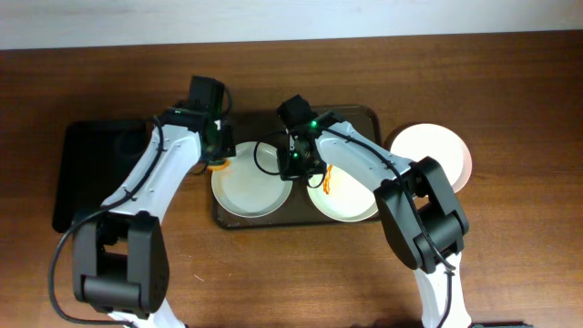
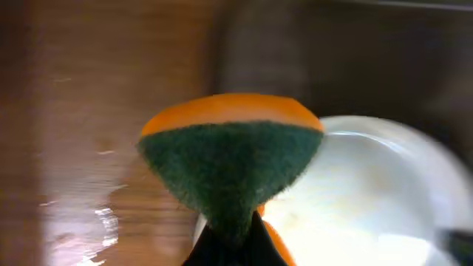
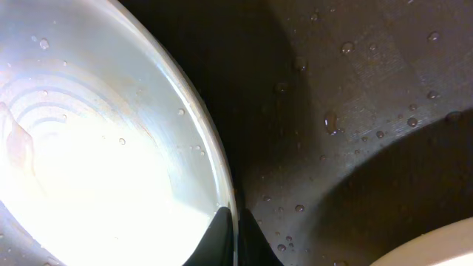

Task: Clean dirty plates on tray and stack at the side
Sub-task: 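Grip the back plate with the right gripper and scrub it with the left sponge, then carry the back plate with the right gripper onto the plate at the right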

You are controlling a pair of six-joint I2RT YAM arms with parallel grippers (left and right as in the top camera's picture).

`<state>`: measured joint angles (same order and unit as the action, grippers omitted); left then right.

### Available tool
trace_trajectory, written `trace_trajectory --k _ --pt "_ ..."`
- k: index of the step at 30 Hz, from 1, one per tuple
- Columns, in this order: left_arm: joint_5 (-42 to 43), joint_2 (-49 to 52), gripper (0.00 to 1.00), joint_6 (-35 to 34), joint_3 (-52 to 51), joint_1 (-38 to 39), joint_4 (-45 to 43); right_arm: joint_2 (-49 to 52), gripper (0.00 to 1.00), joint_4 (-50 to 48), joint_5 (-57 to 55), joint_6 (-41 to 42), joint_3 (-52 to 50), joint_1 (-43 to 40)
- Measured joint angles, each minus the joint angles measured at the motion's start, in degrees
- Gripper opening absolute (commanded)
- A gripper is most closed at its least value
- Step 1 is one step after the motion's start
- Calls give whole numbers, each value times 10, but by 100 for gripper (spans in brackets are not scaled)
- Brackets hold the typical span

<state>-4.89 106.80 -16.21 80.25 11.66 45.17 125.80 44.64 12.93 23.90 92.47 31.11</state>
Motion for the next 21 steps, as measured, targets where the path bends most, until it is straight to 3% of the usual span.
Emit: trace_trajectory --k 4,8,11,14,17,21 --pt "135 8 0 0 -20 2 -40 0 4 0 0 0 0 0" --pt "165 66 0 0 -49 4 -40 0 4 0 0 0 0 0" --pt "106 76 0 0 -46 9 -24 0 4 0 -1 -1 0 0" --pt "-7 75 0 -8 -31 5 51 0 4 -1 1 -1 0 0" --pt "-45 63 0 -29 -4 6 109 0 4 12 -2 -1 4 5" --pt "-91 -103 0 -61 21 -18 140 -16 4 102 -50 -5 70 2"
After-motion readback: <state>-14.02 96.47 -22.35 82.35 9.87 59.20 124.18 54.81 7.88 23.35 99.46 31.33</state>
